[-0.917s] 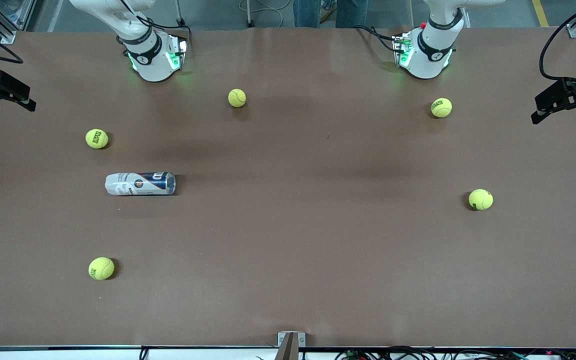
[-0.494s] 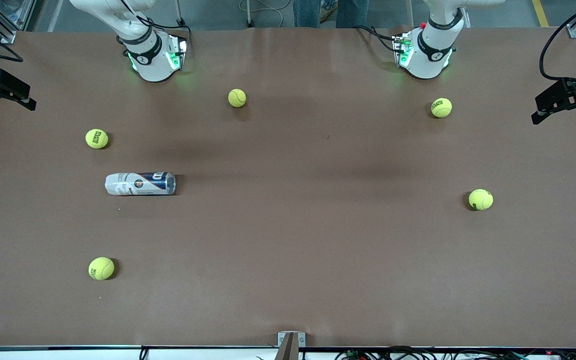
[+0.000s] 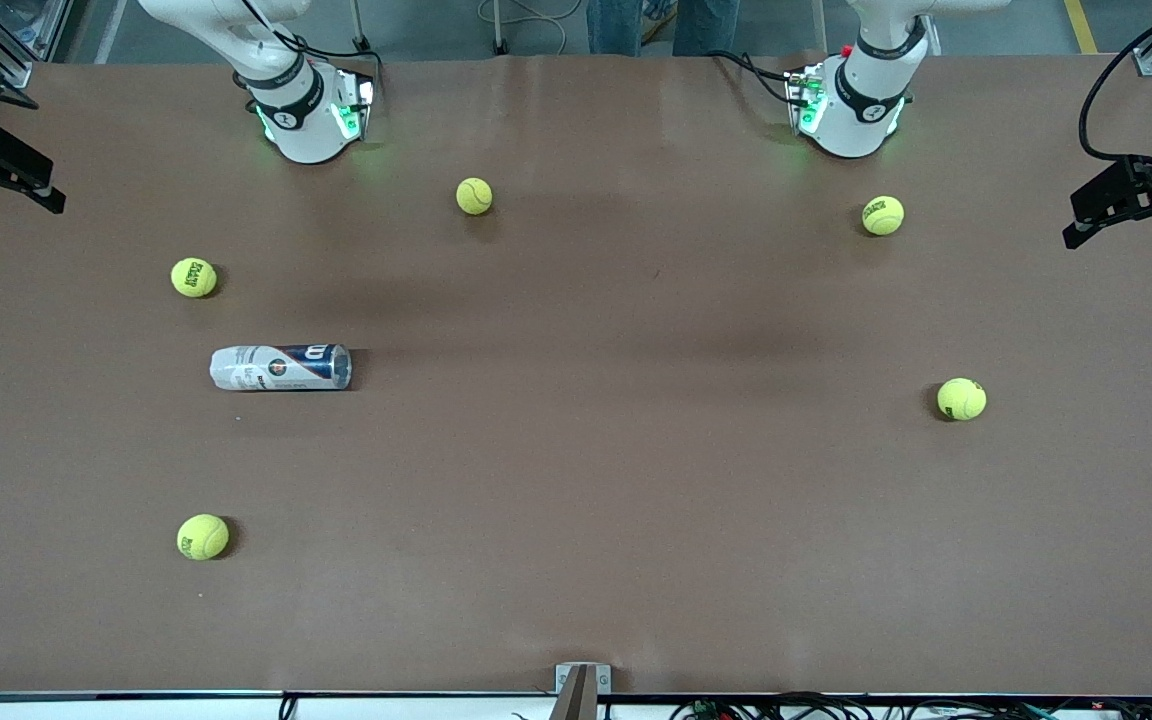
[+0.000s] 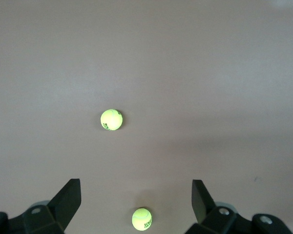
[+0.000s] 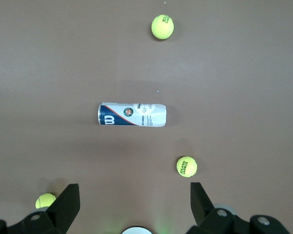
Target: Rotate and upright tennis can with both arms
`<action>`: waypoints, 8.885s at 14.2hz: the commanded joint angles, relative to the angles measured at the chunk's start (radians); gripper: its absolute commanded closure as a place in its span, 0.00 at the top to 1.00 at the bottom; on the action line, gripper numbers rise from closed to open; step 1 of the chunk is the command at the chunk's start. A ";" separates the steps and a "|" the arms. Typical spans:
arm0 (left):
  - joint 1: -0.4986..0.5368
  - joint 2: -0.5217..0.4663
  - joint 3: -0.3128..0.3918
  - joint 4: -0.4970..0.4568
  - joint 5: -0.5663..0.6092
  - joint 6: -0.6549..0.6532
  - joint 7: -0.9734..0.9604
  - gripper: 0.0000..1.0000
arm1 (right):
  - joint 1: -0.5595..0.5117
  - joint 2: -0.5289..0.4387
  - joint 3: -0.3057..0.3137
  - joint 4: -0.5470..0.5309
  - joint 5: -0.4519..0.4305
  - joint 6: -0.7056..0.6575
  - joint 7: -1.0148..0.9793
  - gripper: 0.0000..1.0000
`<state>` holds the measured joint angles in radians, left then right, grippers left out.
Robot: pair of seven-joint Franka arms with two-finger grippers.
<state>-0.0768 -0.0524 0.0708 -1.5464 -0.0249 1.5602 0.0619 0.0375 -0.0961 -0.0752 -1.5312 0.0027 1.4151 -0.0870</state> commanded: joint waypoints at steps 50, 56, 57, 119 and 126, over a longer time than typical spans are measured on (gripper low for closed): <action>0.003 -0.003 -0.002 0.008 0.000 0.001 -0.001 1.00 | 0.062 0.457 -0.006 -0.618 0.043 0.878 1.725 1.00; 0.002 -0.003 -0.002 0.008 0.000 0.001 -0.001 1.00 | 0.081 0.457 -0.008 -0.664 0.042 0.959 1.713 1.00; 0.002 -0.003 -0.002 0.008 0.000 0.001 -0.002 1.00 | 0.081 0.457 -0.008 -0.665 0.042 0.960 1.713 1.00; 0.003 -0.003 -0.002 0.006 0.000 0.001 0.000 1.00 | 0.806 1.168 -0.012 0.531 0.016 0.786 2.399 0.65; 0.003 -0.003 -0.002 0.006 0.000 0.001 -0.001 1.00 | 0.815 1.194 -0.021 0.531 0.016 0.805 2.402 1.00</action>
<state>-0.0768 -0.0524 0.0707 -1.5458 -0.0249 1.5603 0.0618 0.8397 1.0751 -0.0787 -1.0297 0.0325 2.2156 2.2886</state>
